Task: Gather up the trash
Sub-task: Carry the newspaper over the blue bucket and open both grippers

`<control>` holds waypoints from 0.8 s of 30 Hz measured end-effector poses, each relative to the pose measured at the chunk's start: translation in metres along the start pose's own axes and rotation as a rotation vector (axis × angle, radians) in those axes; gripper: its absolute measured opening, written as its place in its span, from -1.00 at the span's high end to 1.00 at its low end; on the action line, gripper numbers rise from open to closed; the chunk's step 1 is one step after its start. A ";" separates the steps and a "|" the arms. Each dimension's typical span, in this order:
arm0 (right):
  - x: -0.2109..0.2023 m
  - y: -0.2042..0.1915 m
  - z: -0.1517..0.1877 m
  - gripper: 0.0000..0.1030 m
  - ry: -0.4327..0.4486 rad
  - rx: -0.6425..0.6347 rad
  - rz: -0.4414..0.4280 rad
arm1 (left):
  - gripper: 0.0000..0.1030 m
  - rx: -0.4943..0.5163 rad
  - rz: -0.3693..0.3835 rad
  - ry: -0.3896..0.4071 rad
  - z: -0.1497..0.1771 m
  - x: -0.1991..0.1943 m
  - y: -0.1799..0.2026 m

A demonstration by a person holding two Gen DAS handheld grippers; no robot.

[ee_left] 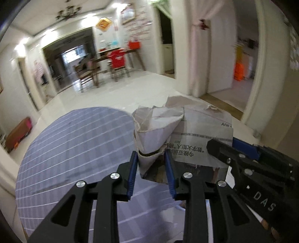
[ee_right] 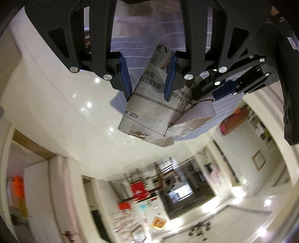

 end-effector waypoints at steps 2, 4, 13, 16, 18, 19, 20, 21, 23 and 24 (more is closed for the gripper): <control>-0.010 0.029 0.002 0.28 0.004 0.031 0.025 | 0.44 0.035 0.030 -0.003 0.000 0.007 0.036; -0.015 0.054 0.006 0.24 0.004 0.058 0.046 | 0.44 0.060 0.060 -0.014 0.002 0.015 0.061; -0.002 0.128 0.033 0.13 -0.048 0.157 0.081 | 0.45 0.122 0.124 -0.121 0.024 0.069 0.135; 0.008 0.143 0.040 0.05 -0.068 0.175 0.083 | 0.45 0.129 0.128 -0.156 0.034 0.085 0.141; 0.017 0.151 0.045 -0.06 -0.084 0.195 0.073 | 0.45 0.133 0.130 -0.183 0.035 0.099 0.144; 0.023 0.158 0.050 -0.12 -0.096 0.216 0.075 | 0.42 0.135 0.133 -0.189 0.036 0.102 0.145; 0.027 0.160 0.051 -0.31 -0.100 0.221 0.087 | 0.38 0.147 0.139 -0.207 0.041 0.110 0.150; 0.033 0.165 0.054 -0.48 -0.111 0.221 0.119 | 0.29 0.167 0.128 -0.225 0.045 0.117 0.153; 0.044 0.174 0.066 -0.49 -0.155 0.233 0.155 | -0.02 0.199 0.070 -0.254 0.053 0.129 0.146; 0.048 0.178 0.074 -0.49 -0.181 0.256 0.154 | -0.02 0.203 0.050 -0.255 0.054 0.131 0.143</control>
Point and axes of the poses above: each gripper's, at about its wrist camera, not at the fingertips, and x roughly the way its jaws point, y to its right, z to its underside, the point moved 9 cm from there along x, roughly the way its jaws point, and after that the axes turned 4 degrees about y, right-handed, at the moved point
